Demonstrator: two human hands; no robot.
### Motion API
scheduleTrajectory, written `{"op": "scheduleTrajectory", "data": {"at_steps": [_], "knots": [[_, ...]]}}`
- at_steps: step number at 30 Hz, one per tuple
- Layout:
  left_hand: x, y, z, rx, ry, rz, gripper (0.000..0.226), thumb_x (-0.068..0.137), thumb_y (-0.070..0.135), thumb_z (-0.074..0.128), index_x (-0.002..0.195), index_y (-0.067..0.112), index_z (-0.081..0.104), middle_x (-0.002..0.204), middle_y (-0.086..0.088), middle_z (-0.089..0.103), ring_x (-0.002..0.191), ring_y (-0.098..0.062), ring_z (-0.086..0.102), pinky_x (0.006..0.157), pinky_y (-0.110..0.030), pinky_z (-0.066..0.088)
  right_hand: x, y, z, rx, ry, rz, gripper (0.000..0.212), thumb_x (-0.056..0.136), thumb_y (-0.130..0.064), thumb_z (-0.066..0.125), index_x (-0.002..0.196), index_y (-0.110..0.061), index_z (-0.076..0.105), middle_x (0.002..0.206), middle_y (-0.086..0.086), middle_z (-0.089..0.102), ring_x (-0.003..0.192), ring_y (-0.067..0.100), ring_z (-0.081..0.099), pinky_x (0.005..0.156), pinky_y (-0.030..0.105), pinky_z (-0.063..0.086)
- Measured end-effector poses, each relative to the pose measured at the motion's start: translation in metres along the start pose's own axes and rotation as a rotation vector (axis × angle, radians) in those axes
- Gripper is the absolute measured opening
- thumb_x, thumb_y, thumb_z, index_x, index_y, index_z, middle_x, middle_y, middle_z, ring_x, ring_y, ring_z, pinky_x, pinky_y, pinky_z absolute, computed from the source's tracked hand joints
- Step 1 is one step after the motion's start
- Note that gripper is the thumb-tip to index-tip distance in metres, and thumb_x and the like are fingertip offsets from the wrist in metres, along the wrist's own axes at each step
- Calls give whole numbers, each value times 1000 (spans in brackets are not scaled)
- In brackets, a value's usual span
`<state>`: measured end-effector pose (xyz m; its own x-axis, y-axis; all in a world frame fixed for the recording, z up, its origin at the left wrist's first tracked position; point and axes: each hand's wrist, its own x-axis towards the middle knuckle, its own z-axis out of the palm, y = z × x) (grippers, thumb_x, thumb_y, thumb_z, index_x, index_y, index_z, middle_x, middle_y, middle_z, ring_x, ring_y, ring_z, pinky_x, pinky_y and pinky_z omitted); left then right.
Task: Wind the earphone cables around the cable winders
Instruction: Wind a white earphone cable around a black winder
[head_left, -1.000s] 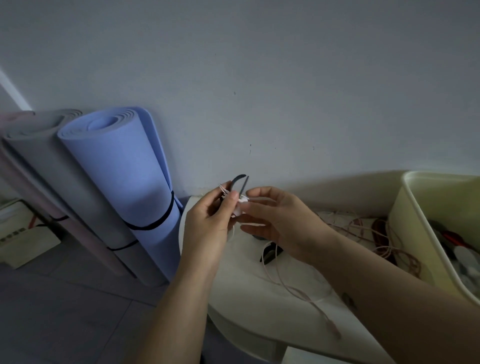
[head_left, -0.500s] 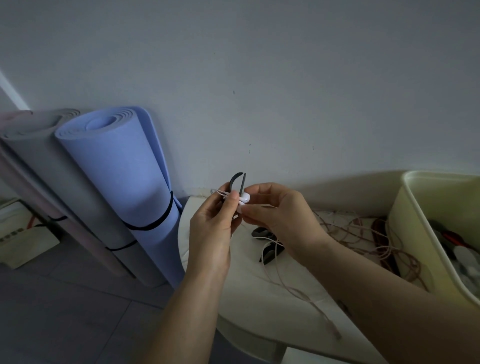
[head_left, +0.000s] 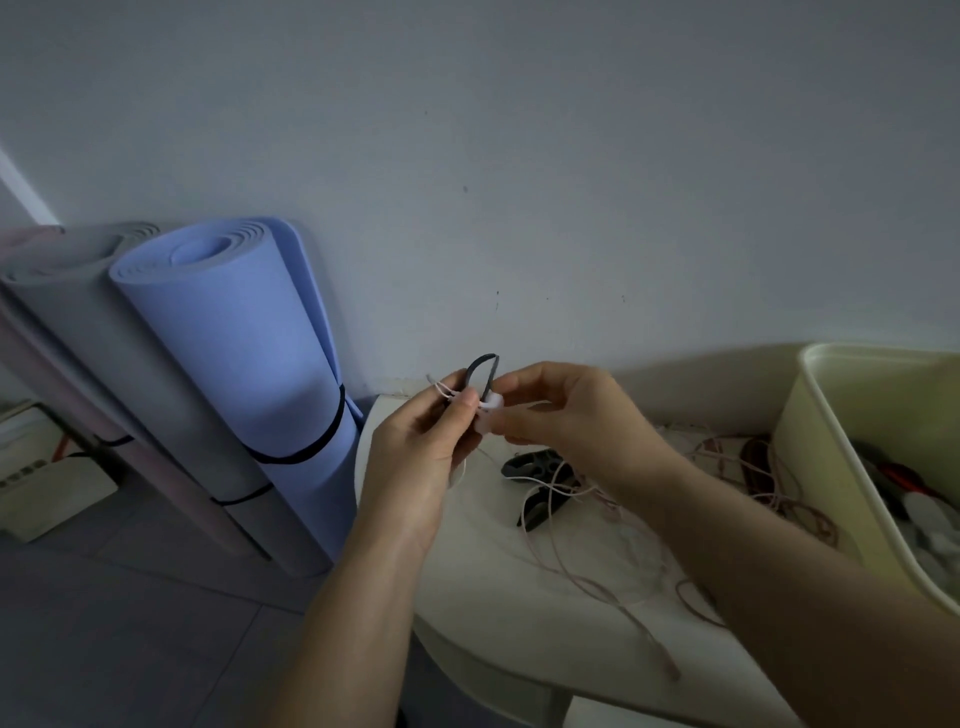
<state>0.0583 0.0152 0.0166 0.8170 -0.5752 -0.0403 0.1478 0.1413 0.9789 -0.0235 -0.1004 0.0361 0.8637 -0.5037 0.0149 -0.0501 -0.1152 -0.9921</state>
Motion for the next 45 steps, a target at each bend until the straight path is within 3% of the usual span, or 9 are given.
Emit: {"op": "scheduleTrajectory", "data": {"at_steps": [3,5,9,18,22,26,30,39,45], "knots": [[3,7,-12,270,-150,-49,21,91,17,62,111,19,68,84,1,75,74,-6,67,80,-27,50,7,-6,-22,8,45,-34,11,85,-6,67,88,-17,69,91,6,70,76,14,62,80,34,52],[1,8,-14,470,-279,-70,22,89,16,65,111,17,66,85,3,76,77,-6,70,78,-21,54,10,-4,-32,-132,14,-95,30,88,-1,59,90,-30,68,100,-4,69,82,9,60,82,28,47],[-3,8,-14,620,-417,-132,30,78,18,77,102,15,59,87,-1,75,85,-16,71,89,-35,55,8,1,-30,-404,-344,-95,54,84,11,49,97,-40,65,119,-11,62,111,-12,51,98,17,40],[-8,11,-15,714,-586,-177,32,80,16,76,97,14,49,86,-7,76,86,-16,71,98,-47,49,7,4,-43,-566,-516,13,16,86,-23,68,79,-38,69,94,-12,71,86,-2,63,89,28,49],[-8,10,-14,694,-591,-167,34,79,13,77,98,13,49,89,-6,76,89,-19,71,99,-49,47,9,3,-44,-562,-518,-6,7,86,-29,67,82,-34,69,94,14,70,74,14,59,80,42,52],[-8,9,-11,716,-575,-130,38,76,18,80,100,18,52,92,2,75,91,-15,70,96,-46,50,10,6,-38,-534,-515,-19,19,72,-57,66,78,-39,69,93,24,62,71,18,52,69,39,45],[-7,10,-12,690,-532,-57,35,77,16,79,97,19,51,93,2,75,90,-12,70,93,-39,51,10,11,-38,-375,-486,48,11,85,-29,67,75,-26,66,70,-8,65,67,5,56,69,24,44],[-10,15,-12,585,-452,7,32,78,11,77,101,20,57,93,10,75,89,-7,69,85,-19,51,14,19,-38,155,-603,249,11,84,-2,52,74,-3,55,56,1,63,52,8,58,51,14,43],[-15,16,-9,636,-416,68,29,77,14,78,100,27,65,93,19,73,86,2,68,78,-9,49,18,24,-40,163,-787,281,22,83,-15,46,81,2,59,75,9,66,81,21,59,82,28,46]]}}
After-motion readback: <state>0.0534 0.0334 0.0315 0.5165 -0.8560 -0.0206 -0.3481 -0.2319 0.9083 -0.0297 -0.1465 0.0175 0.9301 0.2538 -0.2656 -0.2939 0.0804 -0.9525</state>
